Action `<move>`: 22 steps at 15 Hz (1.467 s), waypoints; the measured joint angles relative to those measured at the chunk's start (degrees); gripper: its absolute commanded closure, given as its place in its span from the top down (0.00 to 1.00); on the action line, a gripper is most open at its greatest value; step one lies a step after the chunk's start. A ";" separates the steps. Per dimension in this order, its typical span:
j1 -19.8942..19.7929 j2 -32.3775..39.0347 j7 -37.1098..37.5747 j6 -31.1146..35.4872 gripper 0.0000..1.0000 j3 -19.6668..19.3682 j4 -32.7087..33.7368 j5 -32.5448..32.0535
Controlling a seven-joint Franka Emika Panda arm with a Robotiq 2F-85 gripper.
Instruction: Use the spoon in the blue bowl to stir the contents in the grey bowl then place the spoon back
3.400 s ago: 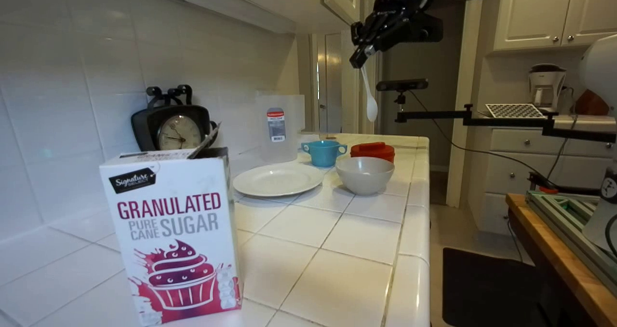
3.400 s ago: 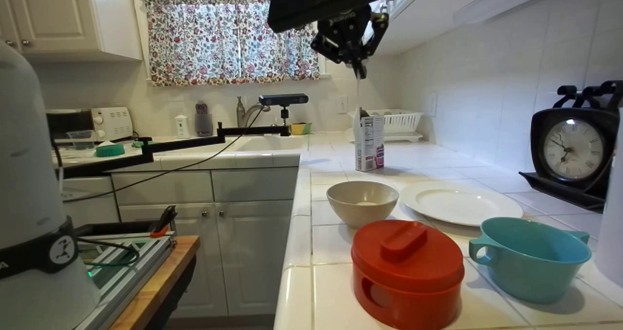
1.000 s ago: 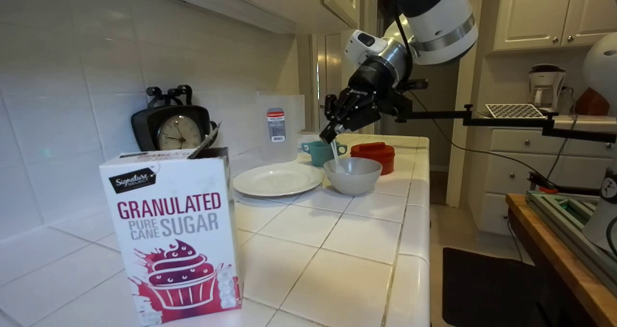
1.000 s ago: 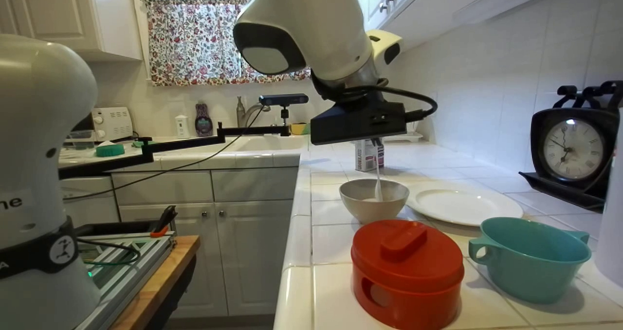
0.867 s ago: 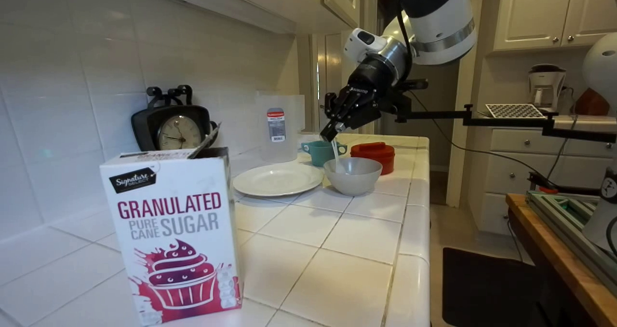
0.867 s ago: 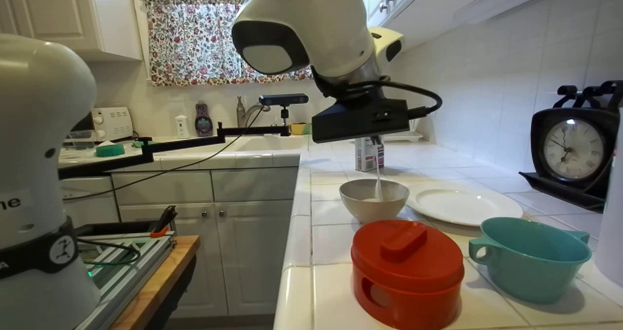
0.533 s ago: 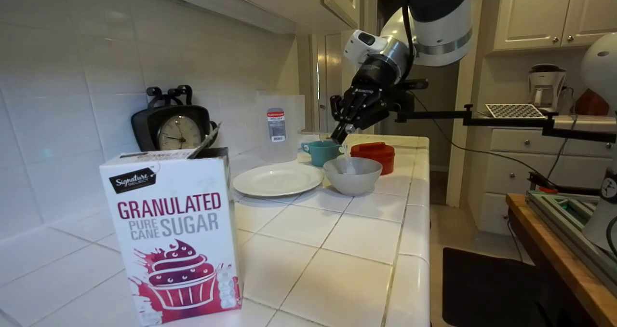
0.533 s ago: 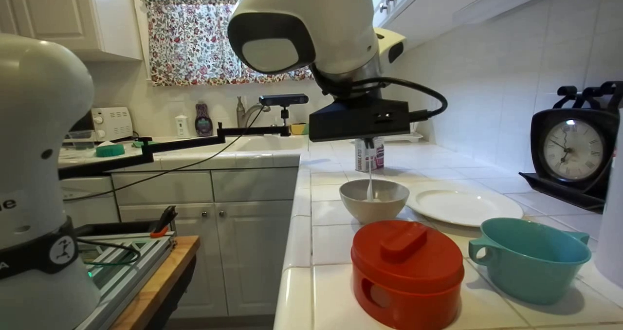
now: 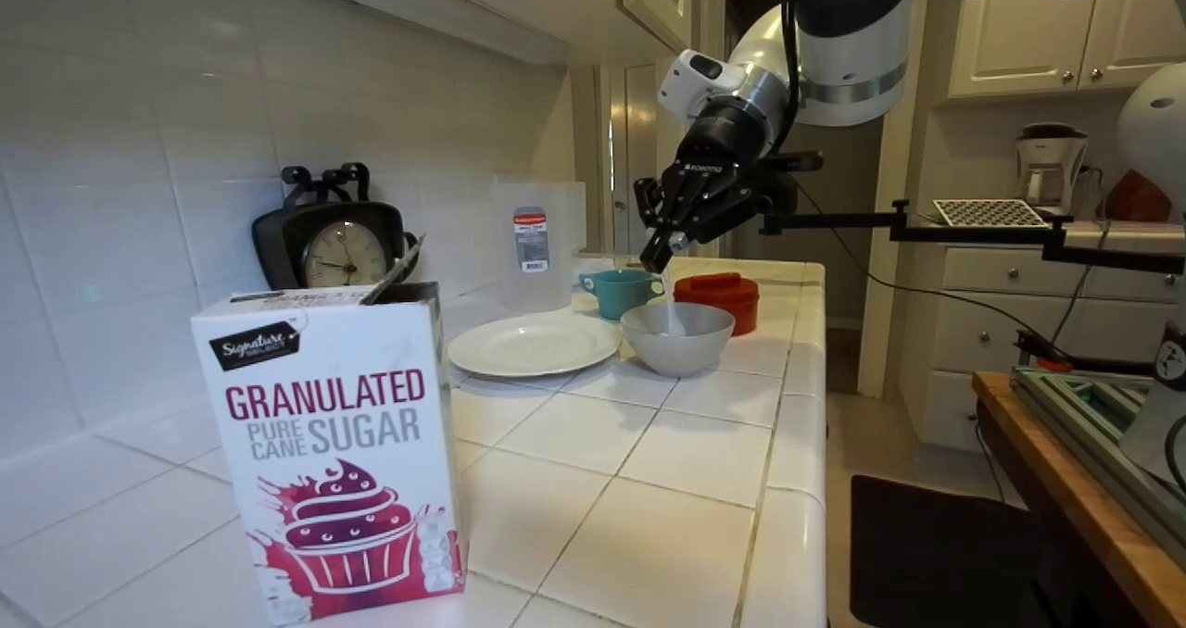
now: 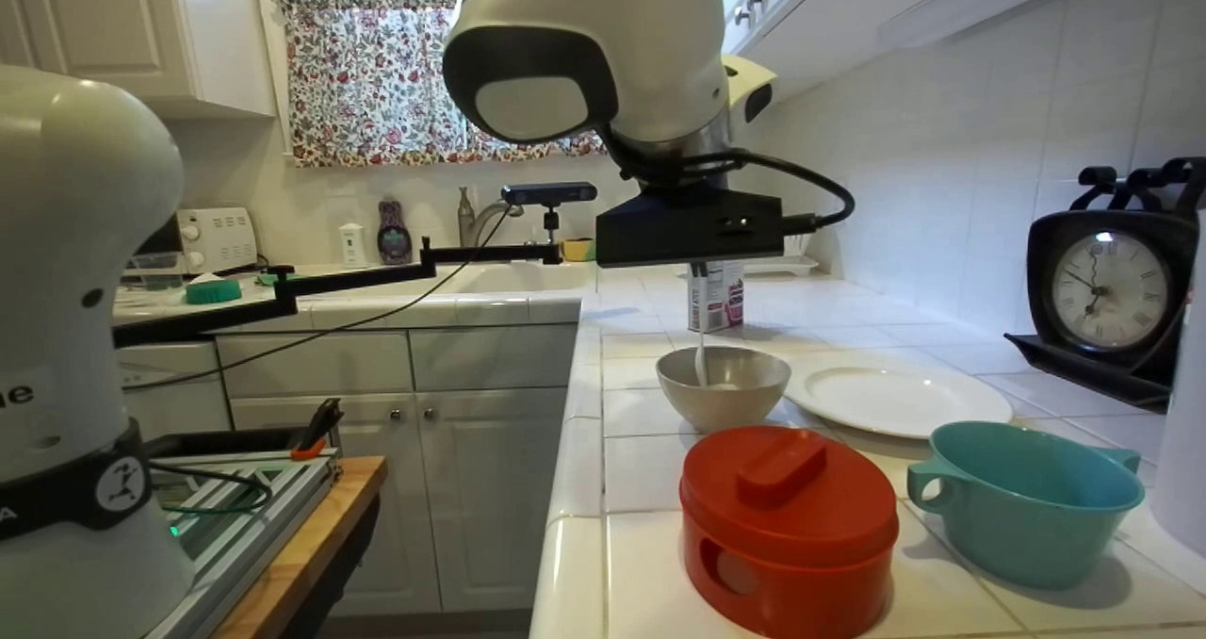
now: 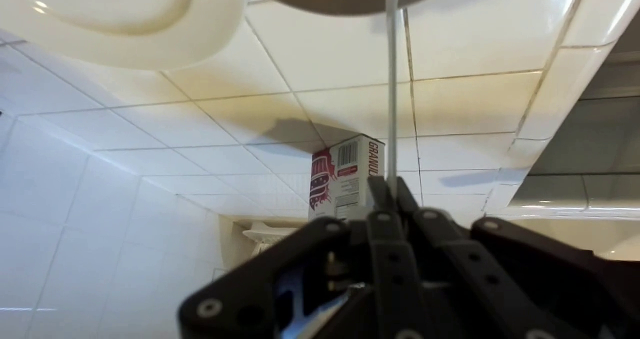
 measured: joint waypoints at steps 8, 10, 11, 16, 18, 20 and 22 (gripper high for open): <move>4.07 -4.10 1.56 8.76 0.01 -6.75 0.61 -6.48; 4.06 -4.58 3.06 8.99 0.01 -7.43 0.94 -8.66; 3.96 -4.65 3.83 8.98 0.01 -7.55 0.94 -9.59; 2.79 -4.65 7.04 7.63 0.01 -6.49 0.77 -13.77; 1.73 -4.64 8.26 6.06 0.01 -5.07 0.66 -14.72; 0.32 -4.62 9.24 3.72 0.01 -3.47 0.58 -15.14; -1.26 -4.45 9.79 0.94 0.01 -2.23 0.48 -15.35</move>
